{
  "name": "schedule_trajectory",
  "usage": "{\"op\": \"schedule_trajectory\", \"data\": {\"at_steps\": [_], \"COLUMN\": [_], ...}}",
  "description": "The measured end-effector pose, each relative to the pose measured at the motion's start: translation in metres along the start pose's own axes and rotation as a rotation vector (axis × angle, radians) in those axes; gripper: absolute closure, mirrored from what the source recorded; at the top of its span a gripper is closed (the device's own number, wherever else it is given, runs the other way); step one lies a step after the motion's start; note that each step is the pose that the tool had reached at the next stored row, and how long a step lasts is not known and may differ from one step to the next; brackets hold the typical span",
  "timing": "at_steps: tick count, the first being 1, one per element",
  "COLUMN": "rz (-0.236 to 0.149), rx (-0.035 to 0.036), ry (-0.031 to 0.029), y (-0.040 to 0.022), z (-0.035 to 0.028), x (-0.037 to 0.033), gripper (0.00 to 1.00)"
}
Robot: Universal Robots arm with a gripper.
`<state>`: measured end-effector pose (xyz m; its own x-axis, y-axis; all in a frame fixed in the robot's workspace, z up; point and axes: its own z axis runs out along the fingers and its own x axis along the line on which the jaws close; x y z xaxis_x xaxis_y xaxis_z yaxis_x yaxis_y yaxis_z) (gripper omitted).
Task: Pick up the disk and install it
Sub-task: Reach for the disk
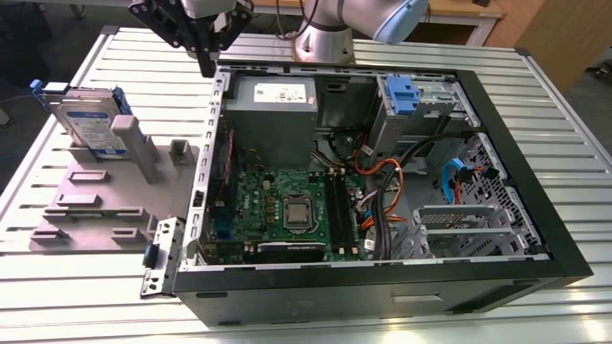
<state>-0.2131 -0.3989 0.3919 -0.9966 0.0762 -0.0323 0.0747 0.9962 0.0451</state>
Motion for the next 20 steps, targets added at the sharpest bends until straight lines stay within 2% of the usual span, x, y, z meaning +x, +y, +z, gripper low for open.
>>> {"op": "schedule_trajectory", "data": {"at_steps": [11,20], "rz": [0.000,0.000], "rx": [0.0000,0.0000], "ry": [-0.0002,-0.0003], "y": [-0.0004,-0.0014], "z": [0.0002,0.0011], "x": [0.0055,0.0172], "gripper": [0.89,0.89]}}
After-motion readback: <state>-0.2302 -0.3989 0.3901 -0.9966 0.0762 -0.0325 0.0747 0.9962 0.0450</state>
